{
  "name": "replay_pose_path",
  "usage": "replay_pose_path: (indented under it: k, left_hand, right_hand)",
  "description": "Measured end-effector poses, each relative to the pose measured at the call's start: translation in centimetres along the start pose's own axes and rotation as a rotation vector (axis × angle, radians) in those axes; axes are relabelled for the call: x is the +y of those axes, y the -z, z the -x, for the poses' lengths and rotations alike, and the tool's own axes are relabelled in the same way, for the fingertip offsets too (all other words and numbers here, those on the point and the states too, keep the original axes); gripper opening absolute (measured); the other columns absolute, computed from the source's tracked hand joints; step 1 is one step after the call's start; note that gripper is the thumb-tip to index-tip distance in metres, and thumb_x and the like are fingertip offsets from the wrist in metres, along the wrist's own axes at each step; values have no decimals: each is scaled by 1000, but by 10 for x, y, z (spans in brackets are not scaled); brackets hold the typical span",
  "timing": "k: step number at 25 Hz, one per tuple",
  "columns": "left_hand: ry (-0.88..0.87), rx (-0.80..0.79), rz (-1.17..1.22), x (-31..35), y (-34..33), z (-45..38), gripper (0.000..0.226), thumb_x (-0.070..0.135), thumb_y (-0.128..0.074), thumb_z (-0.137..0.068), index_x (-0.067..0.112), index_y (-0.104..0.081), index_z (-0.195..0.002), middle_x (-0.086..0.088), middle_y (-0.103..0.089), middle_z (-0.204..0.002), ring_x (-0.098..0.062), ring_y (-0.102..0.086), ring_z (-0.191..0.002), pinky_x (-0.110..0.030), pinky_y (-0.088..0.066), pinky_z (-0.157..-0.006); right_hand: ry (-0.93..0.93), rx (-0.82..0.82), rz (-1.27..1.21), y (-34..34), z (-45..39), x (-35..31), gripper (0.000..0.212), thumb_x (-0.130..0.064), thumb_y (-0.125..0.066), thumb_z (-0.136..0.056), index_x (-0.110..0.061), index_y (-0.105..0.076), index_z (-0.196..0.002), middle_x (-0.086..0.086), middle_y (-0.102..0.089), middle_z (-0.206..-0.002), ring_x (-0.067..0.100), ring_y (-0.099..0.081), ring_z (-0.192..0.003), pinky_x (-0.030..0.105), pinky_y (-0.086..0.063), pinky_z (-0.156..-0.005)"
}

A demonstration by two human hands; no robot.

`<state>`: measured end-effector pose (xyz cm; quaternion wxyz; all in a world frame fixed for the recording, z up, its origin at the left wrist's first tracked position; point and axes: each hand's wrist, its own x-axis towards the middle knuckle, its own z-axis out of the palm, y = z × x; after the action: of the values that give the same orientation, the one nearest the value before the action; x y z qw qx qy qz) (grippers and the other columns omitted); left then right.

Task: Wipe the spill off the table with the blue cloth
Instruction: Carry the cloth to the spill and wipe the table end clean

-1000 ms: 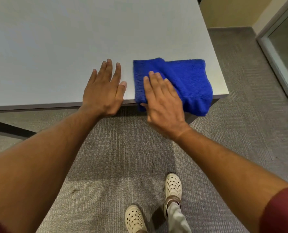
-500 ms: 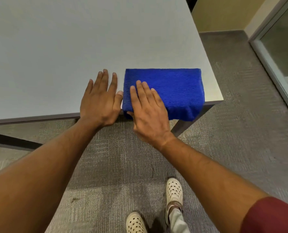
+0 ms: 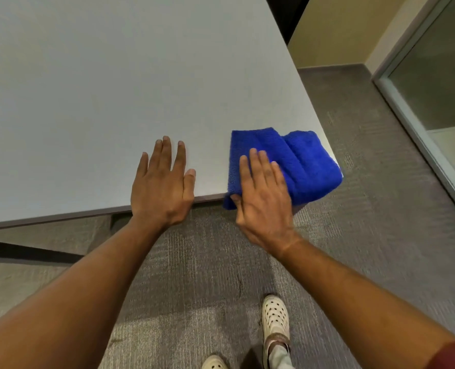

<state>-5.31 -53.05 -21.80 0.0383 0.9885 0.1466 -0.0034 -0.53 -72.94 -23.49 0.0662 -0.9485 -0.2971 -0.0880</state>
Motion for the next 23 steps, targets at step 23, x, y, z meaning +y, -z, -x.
replay_pose_path:
  k: [23]
  left_hand:
    - [-7, 87, -2, 1, -5, 2, 67, 47, -11, -99, 14, -9, -156, -18, -10, -164, -27, -7, -152, -45, -9, -123]
  right_hand:
    - [180, 25, 7, -8, -5, -28, 68, -27, -47, -95, -5, -21, -155, 20, -19, -163, 30, -15, -153, 43, -8, -125]
